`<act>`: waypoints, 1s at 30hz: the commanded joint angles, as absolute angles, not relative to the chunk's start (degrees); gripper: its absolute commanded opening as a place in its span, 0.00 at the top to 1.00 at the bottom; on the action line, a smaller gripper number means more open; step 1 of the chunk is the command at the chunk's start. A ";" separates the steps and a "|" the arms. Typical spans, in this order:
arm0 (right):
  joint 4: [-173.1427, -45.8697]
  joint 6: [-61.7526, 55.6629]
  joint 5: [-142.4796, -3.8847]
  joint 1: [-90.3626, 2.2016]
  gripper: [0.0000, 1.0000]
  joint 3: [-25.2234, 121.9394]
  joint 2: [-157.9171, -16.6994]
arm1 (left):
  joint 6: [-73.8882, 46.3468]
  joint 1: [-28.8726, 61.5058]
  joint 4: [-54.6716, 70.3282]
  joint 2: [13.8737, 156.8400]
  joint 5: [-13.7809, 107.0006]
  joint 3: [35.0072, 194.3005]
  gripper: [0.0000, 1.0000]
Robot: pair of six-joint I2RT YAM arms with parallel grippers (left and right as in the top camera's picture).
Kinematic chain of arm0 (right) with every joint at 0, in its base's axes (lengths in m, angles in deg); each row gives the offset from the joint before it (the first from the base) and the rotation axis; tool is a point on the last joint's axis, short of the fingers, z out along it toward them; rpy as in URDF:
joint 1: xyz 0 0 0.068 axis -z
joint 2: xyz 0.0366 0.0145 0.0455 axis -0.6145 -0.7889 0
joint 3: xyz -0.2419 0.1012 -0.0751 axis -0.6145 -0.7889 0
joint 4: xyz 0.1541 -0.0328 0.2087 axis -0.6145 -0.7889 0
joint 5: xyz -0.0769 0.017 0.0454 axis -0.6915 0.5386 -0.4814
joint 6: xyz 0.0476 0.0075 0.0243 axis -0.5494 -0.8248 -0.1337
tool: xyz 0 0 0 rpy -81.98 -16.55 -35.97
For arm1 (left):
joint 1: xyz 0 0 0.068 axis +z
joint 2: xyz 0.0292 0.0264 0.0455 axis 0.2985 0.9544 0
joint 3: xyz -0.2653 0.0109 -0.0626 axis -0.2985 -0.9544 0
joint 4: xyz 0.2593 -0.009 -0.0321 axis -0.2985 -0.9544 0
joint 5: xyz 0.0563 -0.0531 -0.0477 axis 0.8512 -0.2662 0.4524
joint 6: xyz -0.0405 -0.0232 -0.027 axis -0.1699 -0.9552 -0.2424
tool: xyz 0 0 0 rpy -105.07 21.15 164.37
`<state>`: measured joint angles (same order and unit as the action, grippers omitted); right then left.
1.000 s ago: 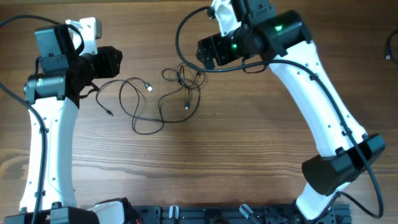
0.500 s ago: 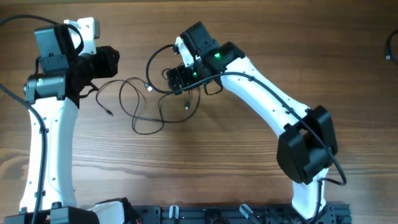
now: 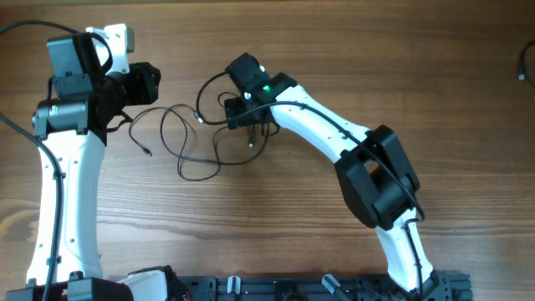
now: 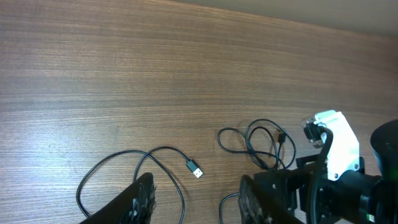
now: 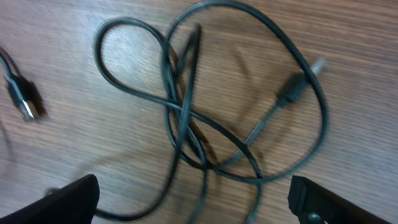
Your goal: Untangle cables
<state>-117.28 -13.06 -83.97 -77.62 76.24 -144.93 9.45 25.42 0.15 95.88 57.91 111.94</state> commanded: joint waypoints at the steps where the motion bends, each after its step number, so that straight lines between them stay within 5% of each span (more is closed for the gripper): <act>1: -115.62 -14.37 -85.06 -79.37 0.00 76.21 -146.42 | 8.45 25.64 0.12 94.59 58.24 112.36 0.55; 15: -115.11 -13.54 -85.06 -81.36 0.14 76.19 -148.76 | 8.47 25.64 0.04 94.59 58.22 112.36 0.54; 17: -114.81 -13.54 -85.06 -81.36 0.33 76.19 -148.76 | 8.49 25.64 -0.27 94.59 58.24 112.36 0.54; 21: -114.48 -14.78 -85.08 -81.36 0.95 76.19 -148.76 | 8.49 25.64 -0.79 94.59 58.24 112.36 0.55; 30: -121.32 -14.54 -99.86 -81.01 0.96 78.95 -145.00 | 8.49 25.64 -1.12 94.59 58.24 112.36 0.54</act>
